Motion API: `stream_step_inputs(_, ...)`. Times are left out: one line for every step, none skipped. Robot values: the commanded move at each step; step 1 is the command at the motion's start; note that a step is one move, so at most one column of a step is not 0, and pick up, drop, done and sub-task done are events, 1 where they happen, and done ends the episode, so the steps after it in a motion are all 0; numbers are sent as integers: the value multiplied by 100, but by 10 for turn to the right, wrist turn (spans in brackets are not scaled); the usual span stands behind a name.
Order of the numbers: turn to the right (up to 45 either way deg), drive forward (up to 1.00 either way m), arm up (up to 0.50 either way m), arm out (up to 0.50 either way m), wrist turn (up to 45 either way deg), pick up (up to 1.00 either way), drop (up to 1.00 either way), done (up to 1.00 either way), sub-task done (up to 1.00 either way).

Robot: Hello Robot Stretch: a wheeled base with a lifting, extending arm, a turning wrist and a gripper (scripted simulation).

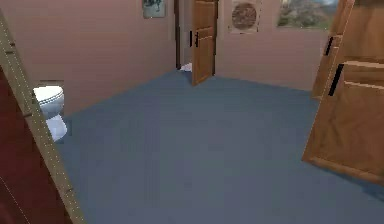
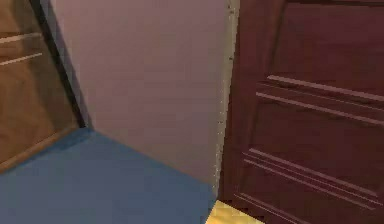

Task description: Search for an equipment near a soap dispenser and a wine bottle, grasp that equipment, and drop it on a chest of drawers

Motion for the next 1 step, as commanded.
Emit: stream_step_inputs(-450, 0, 0, 0, 0, 0, 0, 0, 0)
